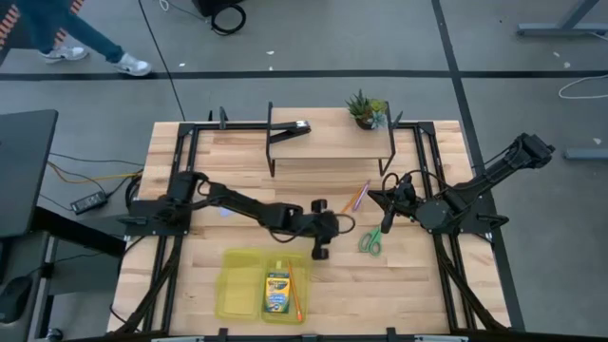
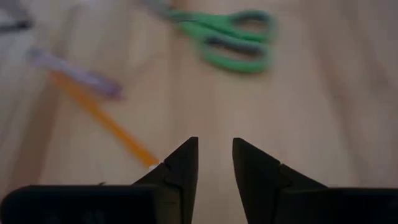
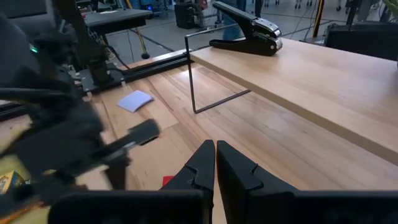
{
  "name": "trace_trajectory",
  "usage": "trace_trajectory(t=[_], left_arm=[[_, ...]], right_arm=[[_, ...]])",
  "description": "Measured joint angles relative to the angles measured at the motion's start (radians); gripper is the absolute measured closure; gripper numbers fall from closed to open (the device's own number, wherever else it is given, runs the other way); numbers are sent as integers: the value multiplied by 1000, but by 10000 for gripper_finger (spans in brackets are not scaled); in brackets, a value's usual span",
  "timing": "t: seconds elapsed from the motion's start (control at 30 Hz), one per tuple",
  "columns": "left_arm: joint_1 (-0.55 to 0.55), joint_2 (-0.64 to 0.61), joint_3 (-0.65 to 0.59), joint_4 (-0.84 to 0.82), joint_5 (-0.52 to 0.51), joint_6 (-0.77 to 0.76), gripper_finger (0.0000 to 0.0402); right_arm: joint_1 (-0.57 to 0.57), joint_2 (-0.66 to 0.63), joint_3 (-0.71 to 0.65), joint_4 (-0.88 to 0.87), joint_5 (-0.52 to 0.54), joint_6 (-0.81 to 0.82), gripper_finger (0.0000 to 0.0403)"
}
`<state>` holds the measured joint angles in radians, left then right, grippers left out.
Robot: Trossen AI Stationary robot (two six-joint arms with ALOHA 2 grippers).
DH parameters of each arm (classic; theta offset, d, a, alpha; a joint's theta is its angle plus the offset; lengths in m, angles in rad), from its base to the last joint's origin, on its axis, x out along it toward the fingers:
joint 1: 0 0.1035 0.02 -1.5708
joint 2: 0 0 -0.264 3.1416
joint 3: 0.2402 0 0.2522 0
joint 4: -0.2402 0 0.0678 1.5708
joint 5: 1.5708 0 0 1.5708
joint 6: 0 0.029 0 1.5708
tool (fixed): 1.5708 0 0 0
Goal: Pack school essentials
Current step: Put the orange pencil into the yellow supply box
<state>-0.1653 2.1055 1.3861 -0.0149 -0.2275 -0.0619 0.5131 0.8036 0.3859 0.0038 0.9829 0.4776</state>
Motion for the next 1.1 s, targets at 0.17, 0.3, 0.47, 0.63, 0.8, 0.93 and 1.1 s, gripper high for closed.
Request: trace_trajectory(t=[0.17, 0.3, 0.47, 0.63, 0.8, 0.93, 1.1], left_arm=[[19, 41, 28, -16, -42, -121, 278], [17, 57, 30, -15, -67, -163, 260], [16, 74, 29, -15, -96, -190, 232], [19, 106, 28, 3, -100, -190, 219], [17, 130, 32, 23, -104, -203, 232], [17, 140, 33, 22, -103, -222, 254], [15, 142, 33, 22, -98, -223, 278]], right_arm=[[0, 0, 0, 0, 0, -10, 380], [0, 0, 0, 1, -1, -14, 380], [0, 0, 0, 12, 0, -27, 380], [0, 0, 0, 15, -2, -32, 380], [0, 0, 0, 16, -4, -35, 380], [0, 0, 0, 24, -4, -36, 380], [0, 0, 0, 32, -4, -35, 380]])
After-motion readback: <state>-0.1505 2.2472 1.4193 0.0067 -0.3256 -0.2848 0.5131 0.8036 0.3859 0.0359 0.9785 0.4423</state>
